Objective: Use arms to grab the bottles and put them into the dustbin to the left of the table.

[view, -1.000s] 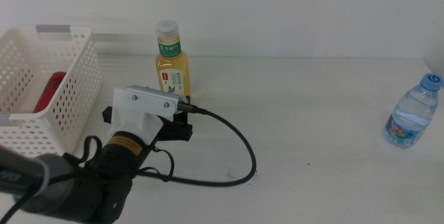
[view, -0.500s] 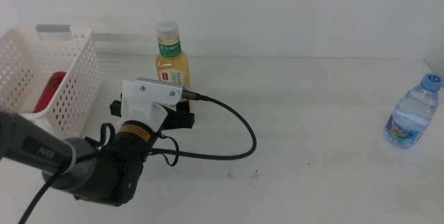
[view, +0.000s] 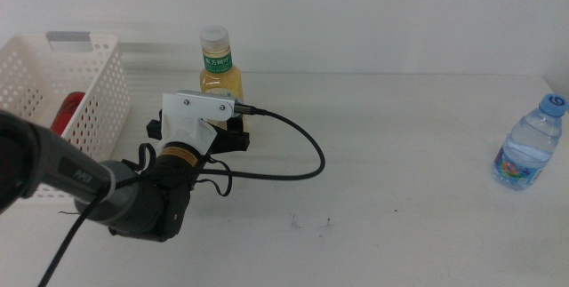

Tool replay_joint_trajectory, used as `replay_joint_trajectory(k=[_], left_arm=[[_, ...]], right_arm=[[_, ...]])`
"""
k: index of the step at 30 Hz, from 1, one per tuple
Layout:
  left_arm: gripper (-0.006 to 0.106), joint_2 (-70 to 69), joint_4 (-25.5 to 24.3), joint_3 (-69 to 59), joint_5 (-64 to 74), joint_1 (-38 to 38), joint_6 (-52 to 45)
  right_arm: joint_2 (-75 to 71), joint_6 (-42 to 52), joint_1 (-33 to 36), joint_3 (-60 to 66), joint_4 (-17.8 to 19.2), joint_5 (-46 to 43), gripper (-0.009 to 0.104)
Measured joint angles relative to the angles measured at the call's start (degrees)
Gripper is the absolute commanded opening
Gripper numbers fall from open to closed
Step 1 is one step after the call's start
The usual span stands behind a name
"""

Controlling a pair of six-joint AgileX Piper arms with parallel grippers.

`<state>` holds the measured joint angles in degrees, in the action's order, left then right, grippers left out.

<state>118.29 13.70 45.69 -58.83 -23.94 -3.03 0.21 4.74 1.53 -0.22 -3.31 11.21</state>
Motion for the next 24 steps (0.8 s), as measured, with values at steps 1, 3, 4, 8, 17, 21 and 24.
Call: replay_joint_trajectory(k=[1,3,4,8,17,21,24], left_arm=[[0.094,0.5,0.0,0.5,0.0,0.3,0.0],[0.094,1.8,-0.3,1.9,0.1,0.9,0.0],[0.094,2.3,-0.8,2.6,0.1,1.0,0.0],[0.094,4.8,-2.9,5.9,0.1,1.6,0.0],[0.094,9.0,-3.3,13.0,2.3,2.4,0.0],[0.094,10.3,-3.3,15.3,2.4,2.6,0.0],[0.094,11.1,-3.3,16.6,2.4,2.7,0.0]], right_arm=[[0.0,0.0,0.0,0.0,0.0,0.0,0.083],[0.0,0.0,0.0,0.0,0.0,0.0,0.083],[0.0,0.0,0.0,0.0,0.0,0.0,0.083],[0.0,0.0,0.0,0.0,0.0,0.0,0.083],[0.0,0.0,0.0,0.0,0.0,0.0,0.083],[0.0,0.0,0.0,0.0,0.0,0.0,0.083],[0.0,0.0,0.0,0.0,0.0,0.0,0.083]])
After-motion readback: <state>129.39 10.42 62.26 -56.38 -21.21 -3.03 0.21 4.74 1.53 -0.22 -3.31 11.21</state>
